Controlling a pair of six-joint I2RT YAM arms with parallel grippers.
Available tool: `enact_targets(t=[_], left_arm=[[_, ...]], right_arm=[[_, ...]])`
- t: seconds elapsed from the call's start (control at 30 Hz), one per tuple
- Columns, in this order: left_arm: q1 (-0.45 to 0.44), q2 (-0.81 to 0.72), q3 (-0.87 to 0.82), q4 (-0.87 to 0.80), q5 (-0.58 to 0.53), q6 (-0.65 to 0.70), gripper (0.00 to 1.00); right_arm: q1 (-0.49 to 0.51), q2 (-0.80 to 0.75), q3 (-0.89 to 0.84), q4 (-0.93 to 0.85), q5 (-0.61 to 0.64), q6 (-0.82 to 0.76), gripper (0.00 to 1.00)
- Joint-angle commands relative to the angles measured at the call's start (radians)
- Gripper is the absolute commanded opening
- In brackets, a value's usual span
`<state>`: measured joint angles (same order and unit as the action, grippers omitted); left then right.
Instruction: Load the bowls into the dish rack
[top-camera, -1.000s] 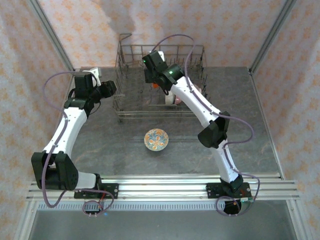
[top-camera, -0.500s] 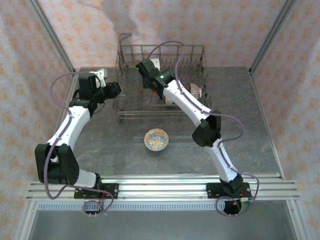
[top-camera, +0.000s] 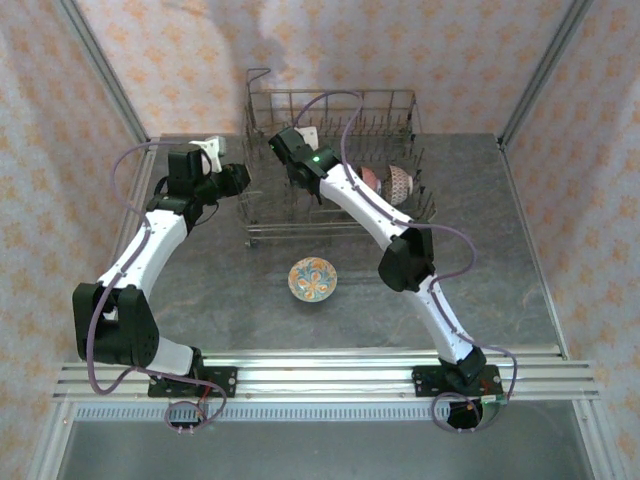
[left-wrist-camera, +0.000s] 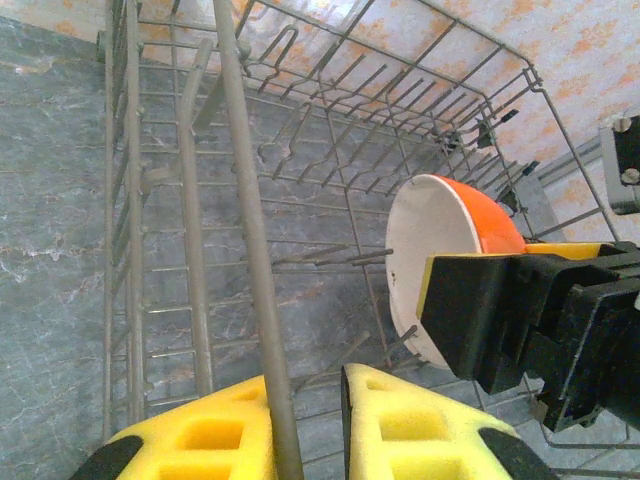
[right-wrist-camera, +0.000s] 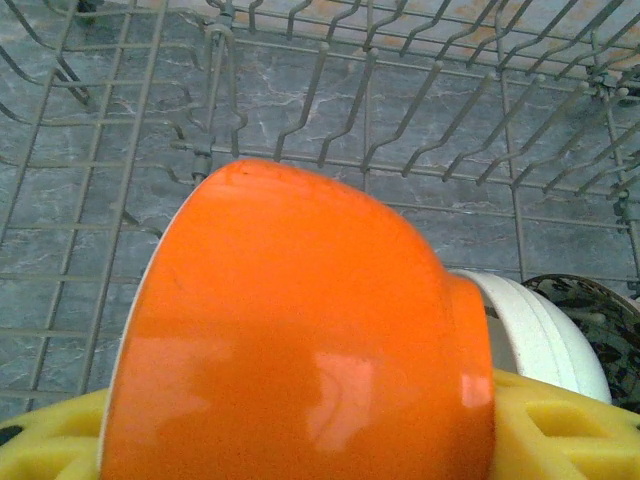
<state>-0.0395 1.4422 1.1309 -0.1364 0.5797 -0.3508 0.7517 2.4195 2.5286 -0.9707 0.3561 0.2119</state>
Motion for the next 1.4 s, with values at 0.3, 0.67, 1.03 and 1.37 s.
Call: enact_targets(t=[0.3, 0.67, 1.03, 1.37], left_arm=[[-0.057, 0.040, 0.004, -0.012, 0.111, 0.030, 0.20], [-0.074, 0.041, -0.001, -0.023, 0.096, 0.033, 0.19], [-0.079, 0.033, -0.008, -0.034, 0.082, 0.040, 0.19], [-0.080, 0.026, -0.014, -0.035, 0.075, 0.041, 0.18]], right_arm=[[0.009, 0.026, 0.012, -0.012, 0.044, 0.010, 0.58], [0.009, 0.047, -0.010, -0.022, 0.018, 0.061, 0.57], [-0.009, 0.067, -0.040, -0.037, -0.051, 0.136, 0.58], [-0.036, 0.064, -0.055, -0.032, -0.112, 0.168, 0.59]])
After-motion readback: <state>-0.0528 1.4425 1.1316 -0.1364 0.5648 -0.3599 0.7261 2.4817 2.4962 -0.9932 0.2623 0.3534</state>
